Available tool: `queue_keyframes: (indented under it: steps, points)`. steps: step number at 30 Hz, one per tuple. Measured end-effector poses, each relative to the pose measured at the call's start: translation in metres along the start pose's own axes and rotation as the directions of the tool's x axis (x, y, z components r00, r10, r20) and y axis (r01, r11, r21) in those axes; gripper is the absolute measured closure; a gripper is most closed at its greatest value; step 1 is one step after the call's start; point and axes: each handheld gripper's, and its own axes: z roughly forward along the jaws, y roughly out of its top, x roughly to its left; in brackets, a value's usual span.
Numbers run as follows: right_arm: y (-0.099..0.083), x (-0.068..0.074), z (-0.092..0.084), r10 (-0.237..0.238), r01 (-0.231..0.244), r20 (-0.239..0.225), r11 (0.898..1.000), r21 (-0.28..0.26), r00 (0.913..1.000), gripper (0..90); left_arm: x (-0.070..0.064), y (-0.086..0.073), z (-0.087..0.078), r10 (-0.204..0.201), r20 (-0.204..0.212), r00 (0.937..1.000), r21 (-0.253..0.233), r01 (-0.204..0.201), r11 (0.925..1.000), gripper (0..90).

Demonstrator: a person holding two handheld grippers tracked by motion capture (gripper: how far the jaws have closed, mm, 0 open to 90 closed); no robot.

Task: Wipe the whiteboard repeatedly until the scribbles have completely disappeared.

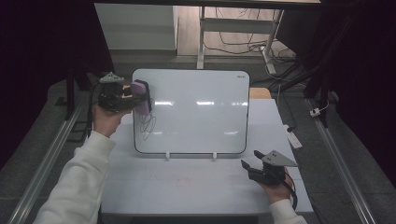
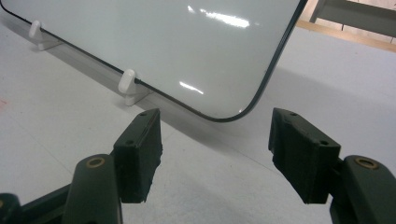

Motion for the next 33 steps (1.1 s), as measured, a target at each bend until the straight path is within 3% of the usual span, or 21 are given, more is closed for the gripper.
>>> queue_keyframes:
  steps: [8, 16, 20, 27, 33]
  points:
    - [-0.001, -0.001, 0.002, 0.004, -0.004, -0.001, 1.0, 0.006, 1.0, 33.6, 0.002, 0.004, 0.014, -0.011, -0.015, 0.9998, 0.015, 0.011, 0.9998, 41.2]
    - [-0.003, -0.001, 0.003, 0.0, 0.0, 0.002, 1.0, 0.012, 1.0, 33.3, -0.002, 0.014, 0.025, 0.026, -0.098, 0.9949, 0.035, -0.022, 0.9991, 41.3]
    - [-0.004, -0.001, 0.003, 0.003, -0.003, 0.003, 1.0, 0.015, 1.0, 33.1, -0.01, 0.013, 0.034, 0.076, -0.123, 0.9895, 0.077, -0.067, 0.9948, 41.4]
    - [-0.004, 0.0, 0.005, -0.002, 0.002, -0.002, 1.0, 0.017, 1.0, 33.1, -0.015, 0.008, 0.04, 0.083, -0.117, 0.9897, 0.085, -0.073, 0.9937, 41.5]
    - [-0.003, -0.001, 0.004, -0.001, 0.001, 0.004, 1.0, 0.016, 1.0, 32.6, -0.025, -0.005, 0.043, 0.101, -0.055, 0.9934, 0.093, -0.095, 0.9911, 41.5]
